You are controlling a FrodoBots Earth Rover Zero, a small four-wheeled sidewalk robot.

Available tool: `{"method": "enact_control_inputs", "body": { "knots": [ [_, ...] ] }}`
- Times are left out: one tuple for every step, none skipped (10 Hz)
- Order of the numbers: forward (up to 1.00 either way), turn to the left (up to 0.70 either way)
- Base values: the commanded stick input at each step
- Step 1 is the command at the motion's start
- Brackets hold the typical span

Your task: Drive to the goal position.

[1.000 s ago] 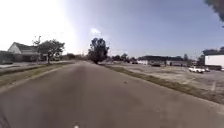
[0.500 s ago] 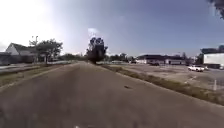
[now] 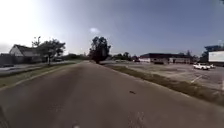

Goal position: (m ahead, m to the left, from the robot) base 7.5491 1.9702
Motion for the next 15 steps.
{"method": "enact_control_inputs", "body": {
  "knots": [
    [1.0,-0.01],
    [1.0,-0.01],
    [1.0,-0.01],
    [1.0,-0.01],
    [1.0,-0.01],
    [1.0,-0.01],
    [1.0,-0.01],
    [1.0,-0.01],
    [1.0,-0.01],
    [1.0,-0.01],
    [1.0,-0.01],
    [1.0,-0.01],
    [1.0,-0.05],
    [1.0,-0.07],
    [1.0,-0.08]
  ]
}}
